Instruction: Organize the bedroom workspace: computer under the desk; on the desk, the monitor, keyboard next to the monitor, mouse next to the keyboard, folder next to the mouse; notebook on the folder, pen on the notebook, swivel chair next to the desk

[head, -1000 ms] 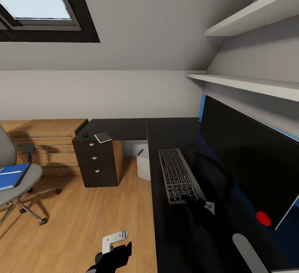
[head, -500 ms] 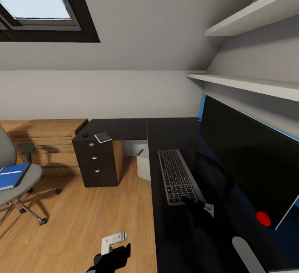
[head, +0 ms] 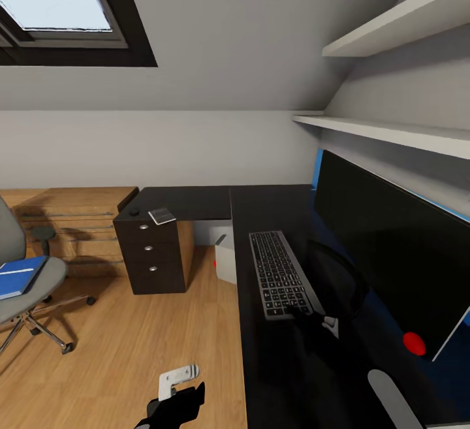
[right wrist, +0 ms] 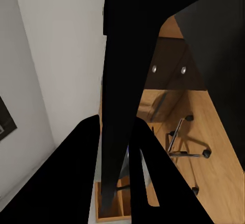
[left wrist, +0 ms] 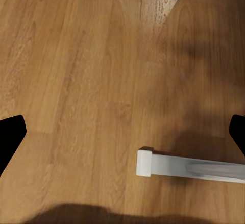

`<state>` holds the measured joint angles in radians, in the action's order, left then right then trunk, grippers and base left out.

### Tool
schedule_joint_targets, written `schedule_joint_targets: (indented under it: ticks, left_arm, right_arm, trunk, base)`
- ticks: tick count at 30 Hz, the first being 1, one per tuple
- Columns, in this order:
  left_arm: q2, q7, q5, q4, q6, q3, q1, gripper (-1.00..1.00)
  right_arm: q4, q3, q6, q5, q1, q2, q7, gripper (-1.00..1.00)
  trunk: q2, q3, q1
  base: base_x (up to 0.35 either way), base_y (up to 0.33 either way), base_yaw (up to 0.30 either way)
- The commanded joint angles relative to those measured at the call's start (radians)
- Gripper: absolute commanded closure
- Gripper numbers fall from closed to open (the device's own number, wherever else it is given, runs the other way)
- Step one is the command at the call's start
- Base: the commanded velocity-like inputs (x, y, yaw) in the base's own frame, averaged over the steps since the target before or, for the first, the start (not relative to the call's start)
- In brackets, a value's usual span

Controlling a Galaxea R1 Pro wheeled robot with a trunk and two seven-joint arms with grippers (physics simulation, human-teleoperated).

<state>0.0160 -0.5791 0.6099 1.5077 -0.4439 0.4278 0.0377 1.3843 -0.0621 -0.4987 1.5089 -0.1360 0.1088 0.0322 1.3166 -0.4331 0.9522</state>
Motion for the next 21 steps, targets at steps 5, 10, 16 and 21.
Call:
schedule_joint_targets:
  ticks: [5, 10, 16, 21]
  left_arm:
    - [0.001, -0.008, 0.008, 0.002, -0.001, 0.002, -0.001, -1.00]
    - [0.001, -0.008, 0.008, 0.002, -0.001, 0.002, -0.001, -1.00]
    - [0.001, -0.008, 0.008, 0.002, -0.001, 0.002, -0.001, -1.00]
    - [0.001, -0.008, 0.008, 0.002, -0.001, 0.002, -0.001, -1.00]
  right_arm:
    - [-0.006, 0.001, 0.000, 0.002, -0.001, -0.001, 0.001, 1.00]
    - [-0.026, -0.005, 0.029, -0.002, -0.001, -0.002, -0.004, 1.00]
    - [-0.052, -0.008, 0.075, -0.016, -0.001, -0.005, -0.061, 1.00]
    - [-0.054, -0.008, 0.149, -0.100, -0.002, -0.010, -0.069, 1.00]
  trunk:
    - [0.001, -0.001, 0.000]
    - [0.001, -0.001, 0.000]
    - [0.001, -0.001, 0.000]
    - [0.001, -0.001, 0.000]
  base:
    - [0.000, 0.000, 0.000]
    - [0.000, 0.000, 0.000]
    - [0.000, 0.000, 0.000]
    - [0.000, 0.000, 0.000]
